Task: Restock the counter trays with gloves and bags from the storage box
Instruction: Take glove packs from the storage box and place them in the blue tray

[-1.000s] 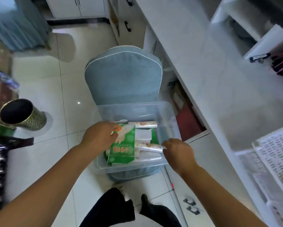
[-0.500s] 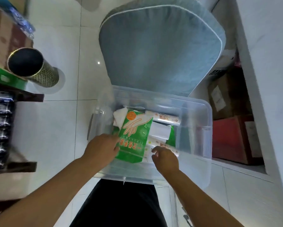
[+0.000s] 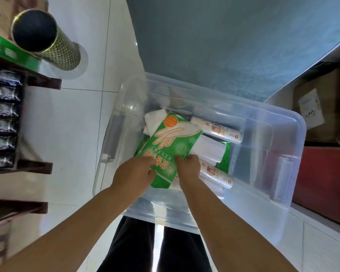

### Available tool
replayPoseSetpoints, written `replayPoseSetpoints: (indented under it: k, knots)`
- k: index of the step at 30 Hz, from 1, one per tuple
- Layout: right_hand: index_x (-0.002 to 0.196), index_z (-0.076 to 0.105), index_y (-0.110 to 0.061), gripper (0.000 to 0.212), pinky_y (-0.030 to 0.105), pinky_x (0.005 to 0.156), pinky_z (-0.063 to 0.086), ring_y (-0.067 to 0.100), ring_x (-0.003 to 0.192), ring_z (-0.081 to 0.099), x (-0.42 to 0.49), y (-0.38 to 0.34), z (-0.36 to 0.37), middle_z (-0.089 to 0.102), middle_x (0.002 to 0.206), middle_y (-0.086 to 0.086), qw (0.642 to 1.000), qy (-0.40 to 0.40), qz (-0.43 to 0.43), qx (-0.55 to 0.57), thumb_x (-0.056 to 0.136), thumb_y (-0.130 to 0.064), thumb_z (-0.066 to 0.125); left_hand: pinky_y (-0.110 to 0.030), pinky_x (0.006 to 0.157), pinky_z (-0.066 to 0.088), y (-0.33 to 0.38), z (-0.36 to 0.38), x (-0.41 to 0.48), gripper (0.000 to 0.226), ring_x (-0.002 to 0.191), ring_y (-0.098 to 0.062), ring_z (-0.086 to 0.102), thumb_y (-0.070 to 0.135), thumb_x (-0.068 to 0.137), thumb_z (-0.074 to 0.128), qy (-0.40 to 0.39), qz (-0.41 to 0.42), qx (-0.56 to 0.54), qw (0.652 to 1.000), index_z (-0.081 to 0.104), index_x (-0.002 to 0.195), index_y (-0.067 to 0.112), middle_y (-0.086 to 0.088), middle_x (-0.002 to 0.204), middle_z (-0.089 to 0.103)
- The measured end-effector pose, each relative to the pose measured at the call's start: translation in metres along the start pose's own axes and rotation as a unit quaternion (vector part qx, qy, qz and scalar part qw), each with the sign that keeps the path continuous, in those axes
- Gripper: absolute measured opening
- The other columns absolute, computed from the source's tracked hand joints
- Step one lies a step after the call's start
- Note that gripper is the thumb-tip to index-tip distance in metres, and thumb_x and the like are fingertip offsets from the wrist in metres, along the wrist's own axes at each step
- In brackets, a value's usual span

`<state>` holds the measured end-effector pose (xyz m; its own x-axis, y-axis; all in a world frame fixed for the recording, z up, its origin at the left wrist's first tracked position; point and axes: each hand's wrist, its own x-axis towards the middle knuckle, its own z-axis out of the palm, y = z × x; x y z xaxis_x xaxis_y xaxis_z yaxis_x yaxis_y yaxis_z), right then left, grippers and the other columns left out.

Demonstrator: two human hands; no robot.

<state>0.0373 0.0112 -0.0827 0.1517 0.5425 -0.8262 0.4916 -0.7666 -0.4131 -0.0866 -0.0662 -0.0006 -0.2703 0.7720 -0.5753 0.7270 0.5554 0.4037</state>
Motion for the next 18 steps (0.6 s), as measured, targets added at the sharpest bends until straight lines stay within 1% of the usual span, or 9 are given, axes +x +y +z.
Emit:
replayPoseSetpoints:
  k: [1, 3, 6, 8, 11, 13, 15, 16, 18]
  knots:
    - [0.085, 0.052, -0.015, 0.011, 0.047, 0.079, 0.056, 0.028, 0.084, 0.065, -0.001, -0.001, 0.001, 0.065, 0.092, 0.009, 1.0, -0.006, -0.001, 0.015, 0.081, -0.012, 0.062, -0.028, 0.066, 0.051, 0.0, 0.001, 0.0, 0.02, 0.082, -0.02, 0.061, 0.026, 0.09, 0.052, 0.003, -0.005, -0.008, 1.0, 0.063, 0.107, 0.023, -0.003, 0.104, 0.067]
    - [0.078, 0.051, -0.016, 0.012, 0.048, 0.079, 0.056, 0.031, 0.085, 0.065, -0.005, -0.004, -0.002, 0.065, 0.089, 0.01, 0.999, -0.009, -0.004, 0.048, 0.081, -0.008, 0.059, -0.027, 0.066, 0.05, -0.001, 0.002, 0.0, 0.02, 0.081, -0.02, 0.061, 0.026, 0.089, 0.054, 0.004, -0.016, -0.03, 0.999, 0.064, 0.106, 0.023, -0.003, 0.104, 0.069]
    - [0.08, 0.048, -0.017, 0.016, 0.041, 0.074, 0.055, 0.031, 0.085, 0.063, -0.016, -0.01, -0.02, 0.059, 0.084, 0.008, 0.996, -0.016, -0.018, 0.084, 0.084, -0.003, 0.054, -0.026, 0.066, 0.047, -0.001, 0.001, 0.001, 0.02, 0.077, -0.018, 0.058, 0.024, 0.089, 0.055, 0.009, -0.025, -0.053, 0.998, 0.066, 0.105, 0.021, -0.004, 0.101, 0.07]
    - [0.084, 0.048, -0.017, 0.016, 0.042, 0.076, 0.055, 0.031, 0.087, 0.062, -0.023, -0.013, -0.039, 0.059, 0.087, 0.009, 0.995, -0.025, -0.033, 0.092, 0.086, -0.002, 0.053, -0.025, 0.067, 0.042, 0.001, -0.001, 0.005, 0.021, 0.077, -0.016, 0.056, 0.024, 0.089, 0.054, 0.009, -0.035, -0.058, 0.998, 0.065, 0.107, 0.021, -0.004, 0.103, 0.07]
    - [0.092, 0.05, -0.014, 0.014, 0.047, 0.08, 0.055, 0.034, 0.09, 0.063, -0.037, -0.016, -0.071, 0.062, 0.096, 0.014, 0.991, -0.027, -0.067, 0.109, 0.087, -0.001, 0.053, -0.024, 0.073, 0.04, 0.008, -0.003, 0.01, 0.024, 0.091, -0.017, 0.061, 0.027, 0.089, 0.054, -0.013, -0.046, -0.076, 0.996, 0.062, 0.112, 0.022, 0.001, 0.112, 0.068]
    - [0.094, 0.053, -0.015, 0.016, 0.043, 0.076, 0.056, 0.032, 0.089, 0.065, -0.047, -0.021, -0.09, 0.065, 0.098, 0.013, 0.986, -0.045, -0.083, 0.136, 0.088, 0.0, 0.053, -0.027, 0.079, 0.042, 0.019, -0.006, 0.015, 0.028, 0.101, -0.02, 0.06, 0.029, 0.089, 0.055, -0.031, -0.054, -0.117, 0.991, 0.059, 0.116, 0.021, 0.001, 0.117, 0.065]
    - [0.094, 0.055, -0.016, 0.018, 0.04, 0.072, 0.057, 0.03, 0.086, 0.067, -0.057, -0.026, -0.102, 0.067, 0.097, 0.012, 0.978, -0.083, -0.093, 0.166, 0.088, 0.001, 0.052, -0.03, 0.082, 0.045, 0.035, -0.011, 0.02, 0.031, 0.099, -0.021, 0.061, 0.033, 0.088, 0.056, -0.062, -0.072, -0.213, 0.972, 0.058, 0.116, 0.02, -0.002, 0.114, 0.066]
    - [0.096, 0.056, -0.014, 0.018, 0.04, 0.07, 0.058, 0.029, 0.083, 0.069, -0.061, -0.028, -0.105, 0.069, 0.095, 0.012, 0.973, -0.103, -0.096, 0.182, 0.088, 0.001, 0.053, -0.032, 0.084, 0.048, 0.042, -0.014, 0.023, 0.033, 0.097, -0.021, 0.062, 0.035, 0.087, 0.057, -0.084, -0.094, -0.279, 0.952, 0.059, 0.116, 0.02, -0.003, 0.112, 0.067]
    - [0.097, 0.056, -0.011, 0.016, 0.036, 0.065, 0.059, 0.025, 0.079, 0.07, -0.066, -0.031, -0.108, 0.071, 0.091, 0.009, 0.964, -0.134, -0.098, 0.209, 0.088, 0.001, 0.054, -0.037, 0.089, 0.05, 0.053, -0.02, 0.026, 0.028, 0.096, -0.023, 0.065, 0.034, 0.086, 0.062, -0.114, -0.153, -0.407, 0.893, 0.064, 0.111, 0.021, -0.004, 0.107, 0.069]
